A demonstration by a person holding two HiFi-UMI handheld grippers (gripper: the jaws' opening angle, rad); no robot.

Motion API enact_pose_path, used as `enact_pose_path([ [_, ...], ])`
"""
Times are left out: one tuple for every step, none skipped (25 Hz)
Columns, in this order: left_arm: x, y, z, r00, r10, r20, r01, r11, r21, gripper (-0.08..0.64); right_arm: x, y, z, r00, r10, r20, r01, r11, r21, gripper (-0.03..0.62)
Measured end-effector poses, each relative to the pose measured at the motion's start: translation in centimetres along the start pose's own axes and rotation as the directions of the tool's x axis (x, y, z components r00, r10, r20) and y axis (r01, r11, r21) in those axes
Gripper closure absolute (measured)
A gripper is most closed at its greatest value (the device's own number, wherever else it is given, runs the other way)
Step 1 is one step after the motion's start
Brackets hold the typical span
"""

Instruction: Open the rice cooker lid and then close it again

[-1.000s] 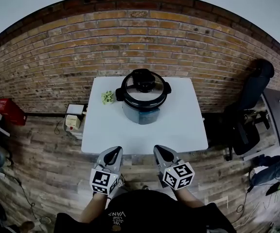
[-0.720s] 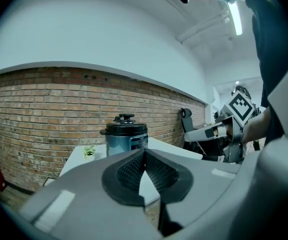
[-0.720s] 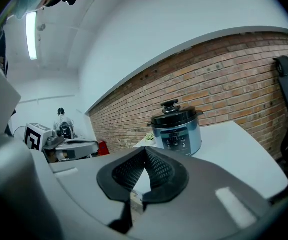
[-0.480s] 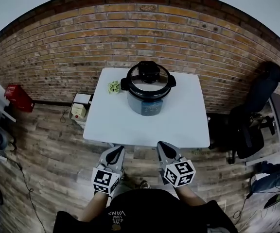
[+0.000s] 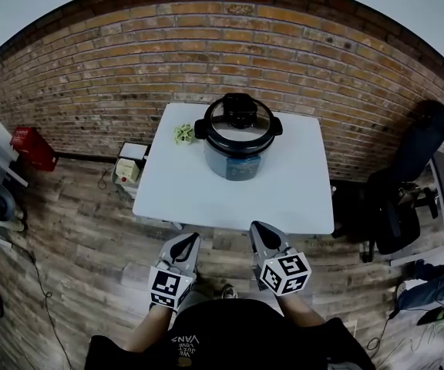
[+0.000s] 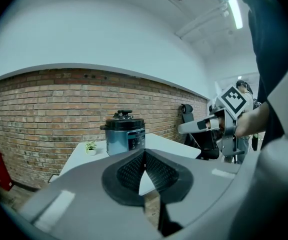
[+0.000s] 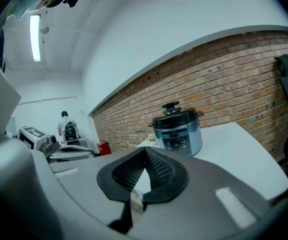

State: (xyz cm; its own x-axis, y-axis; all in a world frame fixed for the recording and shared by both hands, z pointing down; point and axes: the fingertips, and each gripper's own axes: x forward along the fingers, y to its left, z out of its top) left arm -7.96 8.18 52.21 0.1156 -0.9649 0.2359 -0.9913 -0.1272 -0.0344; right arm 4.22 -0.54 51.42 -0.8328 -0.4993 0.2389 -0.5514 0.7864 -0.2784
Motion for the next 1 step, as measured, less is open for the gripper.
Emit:
enact_pose_path([
  [0.08,-0.16,-0.02,1.000,-0.003,-0.001,0.003,1.000,0.004,0.558,-0.04,-0.09,-0.03,1.000,-0.001,0.001,0.001,1.000,0.000,0.588],
])
